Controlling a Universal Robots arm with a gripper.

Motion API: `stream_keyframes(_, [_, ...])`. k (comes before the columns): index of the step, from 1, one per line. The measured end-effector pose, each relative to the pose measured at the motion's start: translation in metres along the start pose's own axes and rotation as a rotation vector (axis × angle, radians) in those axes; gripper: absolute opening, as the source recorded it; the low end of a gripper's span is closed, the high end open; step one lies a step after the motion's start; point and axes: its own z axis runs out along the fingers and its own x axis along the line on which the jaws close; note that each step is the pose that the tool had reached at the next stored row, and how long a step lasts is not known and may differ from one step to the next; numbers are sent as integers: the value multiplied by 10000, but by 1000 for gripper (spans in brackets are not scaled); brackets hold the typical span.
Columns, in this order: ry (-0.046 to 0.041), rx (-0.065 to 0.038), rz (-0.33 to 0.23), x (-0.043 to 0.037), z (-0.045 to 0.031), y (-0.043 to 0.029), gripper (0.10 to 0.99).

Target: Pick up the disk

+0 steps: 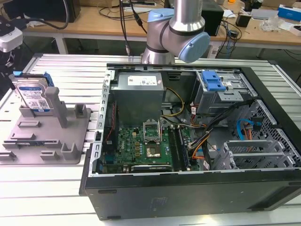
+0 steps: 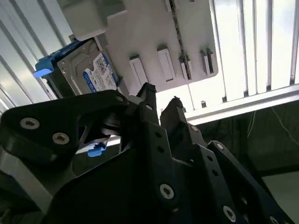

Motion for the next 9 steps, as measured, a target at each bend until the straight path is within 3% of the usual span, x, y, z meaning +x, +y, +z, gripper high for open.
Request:
stream_keyframes(2, [12,0,-345,0,0,0,416])
stream_keyframes(4, [23,1,-694,0,1,0,416])
stream_keyframes(5, [31,1,-902,0,0,0,482])
stream_keyframes(9, [58,2,-1667,0,1,0,482])
